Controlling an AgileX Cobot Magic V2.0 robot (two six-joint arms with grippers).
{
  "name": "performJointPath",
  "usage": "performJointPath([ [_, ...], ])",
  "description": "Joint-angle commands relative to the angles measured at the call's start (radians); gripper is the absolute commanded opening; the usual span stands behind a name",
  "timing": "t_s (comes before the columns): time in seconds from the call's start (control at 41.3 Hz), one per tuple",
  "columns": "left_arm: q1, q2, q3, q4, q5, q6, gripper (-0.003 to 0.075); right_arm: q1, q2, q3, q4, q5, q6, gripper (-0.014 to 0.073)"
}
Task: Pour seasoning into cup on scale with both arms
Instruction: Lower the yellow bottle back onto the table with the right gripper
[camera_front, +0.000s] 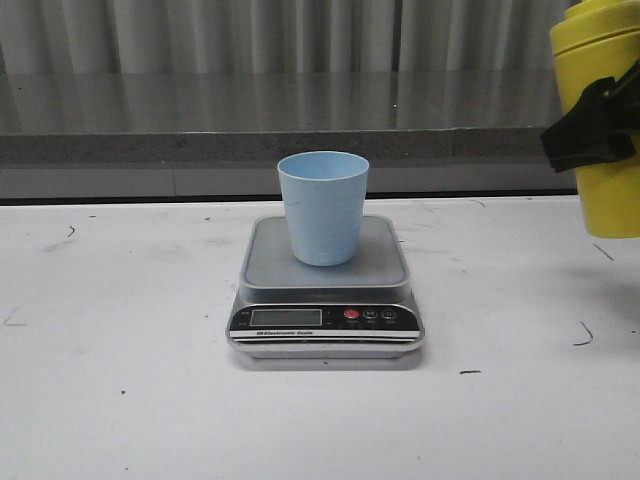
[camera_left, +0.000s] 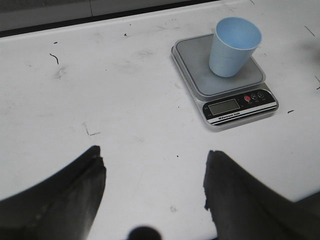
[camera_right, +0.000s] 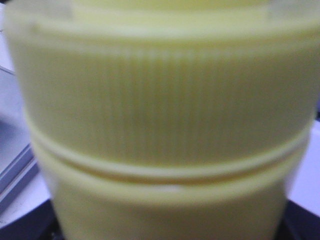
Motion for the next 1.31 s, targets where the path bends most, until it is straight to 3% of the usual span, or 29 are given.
performJointPath([
  [0.0, 0.002, 0.003, -0.026, 0.002, -0.065, -0.008, 0.0428, -0.011, -0.007, -0.022, 0.173, -0.160, -0.210, 0.0349],
  [0.218, 0.002, 0.003, -0.026, 0.002, -0.065, -0.008, 0.0428, -0.011, 0.081, -0.022, 0.369, -0.347, -0.385, 0.0349],
  [0.605, 0.002, 0.003, -0.026, 0.002, -0.065, -0.008, 0.0428, -0.011, 0.275, -0.022, 0.561, -0.617, -0.621, 0.0349],
  [0.75, 0.002, 0.003, -0.026, 0.002, -0.065, -0.008, 0.0428, -0.011, 0.339, -0.022, 0.666, -0.668, -0.635, 0.0349],
  [1.065, 0.002, 0.003, -0.026, 0.002, -0.065, -0.008, 0.0428, -0.011, 0.460, -0.022, 0.705, -0.784, -0.672, 0.0354],
  [1.138, 0.002, 0.003, -0.026, 0.002, -0.065, -0.008, 0.0428, -0.011, 0.477, -0.022, 0.705, -0.787, -0.699, 0.0390],
  [1.283, 0.002, 0.003, -0.026, 0.002, -0.065, -0.008, 0.0428, -0.011, 0.486, -0.022, 0.705, -0.791, -0.703, 0.0564],
])
